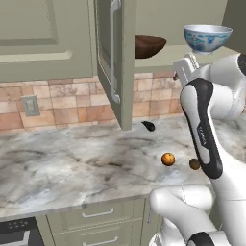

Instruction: Pick both bowls and place them on the counter. Then place the kiwi in one bowl and place the orange in the other bowl.

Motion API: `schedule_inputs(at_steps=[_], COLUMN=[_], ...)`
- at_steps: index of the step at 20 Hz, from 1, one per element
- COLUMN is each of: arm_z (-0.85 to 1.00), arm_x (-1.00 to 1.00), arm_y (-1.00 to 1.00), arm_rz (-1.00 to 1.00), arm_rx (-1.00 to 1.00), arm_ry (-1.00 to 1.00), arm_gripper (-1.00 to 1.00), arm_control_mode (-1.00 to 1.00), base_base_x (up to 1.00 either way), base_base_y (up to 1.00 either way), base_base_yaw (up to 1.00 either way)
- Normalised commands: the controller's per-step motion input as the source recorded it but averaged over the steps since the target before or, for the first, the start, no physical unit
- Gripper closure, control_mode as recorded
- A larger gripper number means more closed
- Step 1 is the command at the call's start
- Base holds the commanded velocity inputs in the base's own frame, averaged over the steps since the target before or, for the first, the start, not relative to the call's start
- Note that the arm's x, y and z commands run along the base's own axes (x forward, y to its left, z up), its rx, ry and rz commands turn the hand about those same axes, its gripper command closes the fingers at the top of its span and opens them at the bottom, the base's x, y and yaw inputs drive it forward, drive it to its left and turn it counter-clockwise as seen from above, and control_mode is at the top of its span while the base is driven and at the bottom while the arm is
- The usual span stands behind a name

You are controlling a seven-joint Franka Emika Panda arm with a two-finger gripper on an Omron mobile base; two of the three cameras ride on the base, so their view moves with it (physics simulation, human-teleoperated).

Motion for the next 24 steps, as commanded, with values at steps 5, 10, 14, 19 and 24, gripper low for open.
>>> schedule_inputs(at_steps=[5, 10, 14, 19, 24], arm_z=[0.53, 0.44, 0.38, 0.36, 0.26], arm_x=[0.0, 0.08, 0.18, 0.27, 0.29], arm_y=[0.0, 0.0, 0.0, 0.0, 0.0], arm_rz=[-0.28, -0.2, -0.04, 0.06, 0.23], arm_rx=[0.17, 0.12, 0.25, 0.29, 0.22], arm_ry=[-0.14, -0.1, 0.0, 0.0, -0.03], arm_gripper=[-1.0, -1.0, -1.0, -1.0, -1.0], arm_control_mode=[-1.0, -1.0, -1.0, -1.0, -1.0], base_base_x=[0.0, 0.0, 0.0, 0.0, 0.0], base_base_y=[0.0, 0.0, 0.0, 0.0, 0.0], base_base_yaw=[0.0, 0.0, 0.0, 0.0, 0.0])
